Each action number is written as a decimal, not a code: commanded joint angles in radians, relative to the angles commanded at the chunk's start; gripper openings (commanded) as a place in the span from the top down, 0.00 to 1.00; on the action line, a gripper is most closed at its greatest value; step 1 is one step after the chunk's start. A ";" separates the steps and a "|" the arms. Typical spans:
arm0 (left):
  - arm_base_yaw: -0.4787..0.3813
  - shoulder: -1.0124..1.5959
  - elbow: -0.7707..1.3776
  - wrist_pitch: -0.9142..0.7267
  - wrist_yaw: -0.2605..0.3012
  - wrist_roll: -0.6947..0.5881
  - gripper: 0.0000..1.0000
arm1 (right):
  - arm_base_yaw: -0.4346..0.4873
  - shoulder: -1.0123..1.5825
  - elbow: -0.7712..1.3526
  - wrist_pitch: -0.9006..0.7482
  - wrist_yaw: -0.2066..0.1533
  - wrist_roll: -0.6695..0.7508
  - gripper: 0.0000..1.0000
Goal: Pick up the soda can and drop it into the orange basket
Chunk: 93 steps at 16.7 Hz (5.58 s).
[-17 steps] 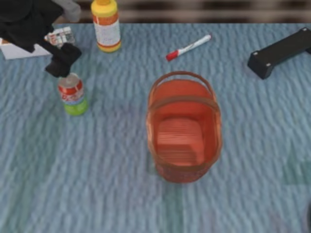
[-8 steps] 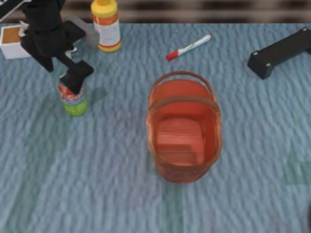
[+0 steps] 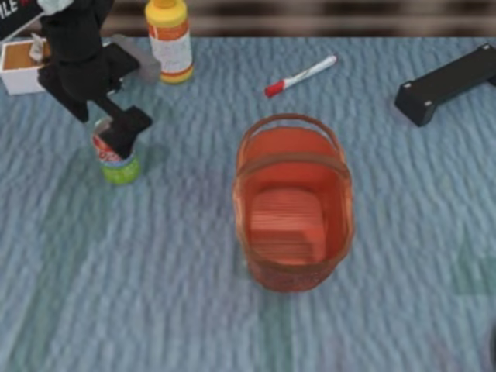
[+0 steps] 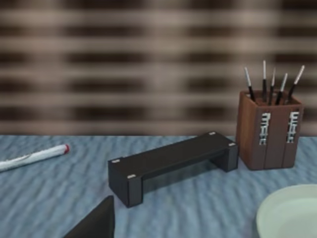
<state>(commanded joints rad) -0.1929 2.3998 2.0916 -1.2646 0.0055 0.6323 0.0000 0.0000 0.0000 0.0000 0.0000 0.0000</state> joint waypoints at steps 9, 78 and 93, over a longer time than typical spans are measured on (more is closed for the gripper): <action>-0.001 0.016 -0.094 0.111 0.000 -0.001 0.08 | 0.000 0.000 0.000 0.000 0.000 0.000 0.00; -0.113 -0.100 -0.908 2.342 1.259 -0.592 1.00 | 0.000 0.000 0.000 0.000 0.000 0.000 0.00; -0.113 -0.100 -0.908 2.342 1.259 -0.592 0.00 | 0.000 0.000 0.000 0.000 0.000 0.000 0.00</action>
<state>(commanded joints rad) -0.3056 2.2994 1.1837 1.0778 1.2640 0.0402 0.0000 0.0000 0.0000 0.0000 0.0000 0.0000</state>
